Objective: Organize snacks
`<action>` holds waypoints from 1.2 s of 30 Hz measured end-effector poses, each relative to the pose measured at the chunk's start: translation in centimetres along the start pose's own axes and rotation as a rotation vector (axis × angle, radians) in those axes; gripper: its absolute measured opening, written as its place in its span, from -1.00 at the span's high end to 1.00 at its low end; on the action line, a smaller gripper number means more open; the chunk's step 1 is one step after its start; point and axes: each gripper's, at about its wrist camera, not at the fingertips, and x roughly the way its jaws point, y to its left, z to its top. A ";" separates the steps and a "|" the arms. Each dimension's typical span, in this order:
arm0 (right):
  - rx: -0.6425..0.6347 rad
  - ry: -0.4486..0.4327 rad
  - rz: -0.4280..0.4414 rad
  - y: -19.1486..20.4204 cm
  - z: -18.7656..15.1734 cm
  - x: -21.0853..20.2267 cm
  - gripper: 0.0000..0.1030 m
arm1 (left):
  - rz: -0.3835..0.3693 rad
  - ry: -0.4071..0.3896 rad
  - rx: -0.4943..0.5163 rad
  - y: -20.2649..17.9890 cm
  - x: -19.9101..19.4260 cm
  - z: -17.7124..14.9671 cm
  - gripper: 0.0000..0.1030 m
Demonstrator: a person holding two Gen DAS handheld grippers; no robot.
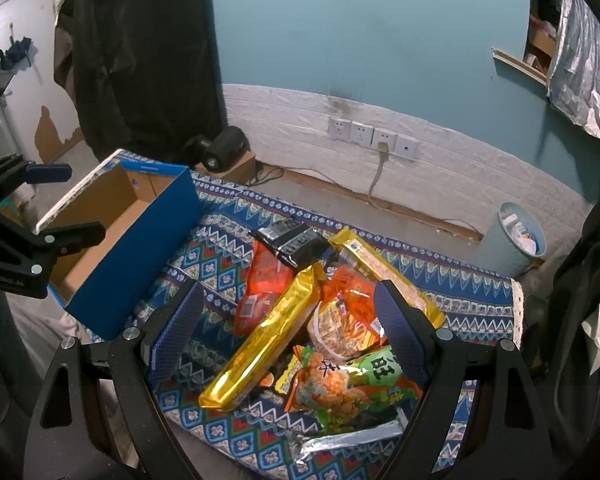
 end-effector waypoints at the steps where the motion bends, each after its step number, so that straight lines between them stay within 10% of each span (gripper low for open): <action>1: -0.001 -0.001 -0.001 0.0 0.0 0.0 -0.66 | -0.001 0.002 0.000 0.0 0.0 0.0 -0.95; 36: -0.002 0.013 -0.003 -0.2 -0.2 0.2 -0.66 | -0.014 0.010 0.015 -0.6 0.1 -0.3 -0.95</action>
